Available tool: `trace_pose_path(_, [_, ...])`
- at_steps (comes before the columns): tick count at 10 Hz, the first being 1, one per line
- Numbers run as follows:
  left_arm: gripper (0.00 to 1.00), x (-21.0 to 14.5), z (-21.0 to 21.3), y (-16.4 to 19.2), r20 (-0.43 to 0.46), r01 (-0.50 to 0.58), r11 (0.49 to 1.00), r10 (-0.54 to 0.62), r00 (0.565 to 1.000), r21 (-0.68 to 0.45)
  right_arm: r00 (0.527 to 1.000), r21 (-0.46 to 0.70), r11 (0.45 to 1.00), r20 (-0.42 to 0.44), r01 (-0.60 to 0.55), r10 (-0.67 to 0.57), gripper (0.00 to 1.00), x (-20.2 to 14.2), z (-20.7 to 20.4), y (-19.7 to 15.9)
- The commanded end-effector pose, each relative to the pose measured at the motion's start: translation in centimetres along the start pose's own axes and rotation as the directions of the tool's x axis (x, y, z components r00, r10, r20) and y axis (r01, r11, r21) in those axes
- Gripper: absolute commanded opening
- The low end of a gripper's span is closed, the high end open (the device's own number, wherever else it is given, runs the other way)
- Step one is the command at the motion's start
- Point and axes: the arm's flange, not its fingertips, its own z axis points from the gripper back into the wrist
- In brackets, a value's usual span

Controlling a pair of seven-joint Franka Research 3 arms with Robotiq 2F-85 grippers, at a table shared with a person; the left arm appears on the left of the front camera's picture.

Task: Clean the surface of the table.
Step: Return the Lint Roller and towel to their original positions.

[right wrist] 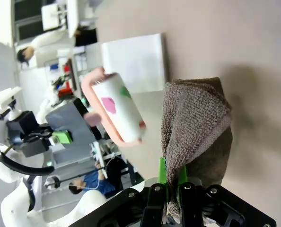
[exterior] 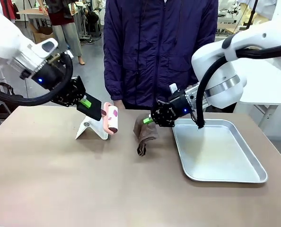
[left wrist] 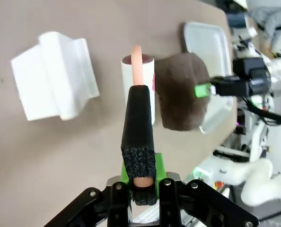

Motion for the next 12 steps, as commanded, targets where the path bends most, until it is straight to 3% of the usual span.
trace_pose_path(1, [0.22,2.2,-1.2,0.5,-0.037,-0.038,0.999,0.039,0.999,0.024,0.997,-0.054,0.996,0.006,0.078,-0.078,0.08,1.0,-0.1,-1.7])
trace_pose_path(3, [0.22,3.1,-2.2,1.6,-0.115,-0.044,0.999,0.046,0.992,0.014,0.995,-0.059,0.993,0.033,0.099,-0.097,0.08,1.6,0.5,-3.0])
trace_pose_path(4, [0.22,3.0,-1.9,1.8,-0.168,-0.050,0.997,0.038,0.985,-0.065,0.995,-0.048,0.994,0.027,0.095,-0.094,0.08,1.8,1.0,-3.1])
trace_pose_path(5, [0.22,2.4,-3.0,2.3,-0.062,-0.034,0.999,0.036,0.997,0.025,0.997,-0.045,0.996,0.021,0.073,-0.072,0.08,1.3,0.1,-3.8])
trace_pose_path(9, [0.22,2.4,-3.0,2.3,-0.062,-0.034,0.999,0.036,0.997,0.025,0.997,-0.045,0.996,0.021,0.073,-0.072,0.08,1.3,0.1,-3.8])
trace_pose_path(12, [0.22,3.9,-0.7,2.1,-0.124,-0.047,0.997,0.054,0.991,0.059,0.997,-0.045,0.996,0.021,0.073,-0.072,0.08,1.3,0.1,-3.8])
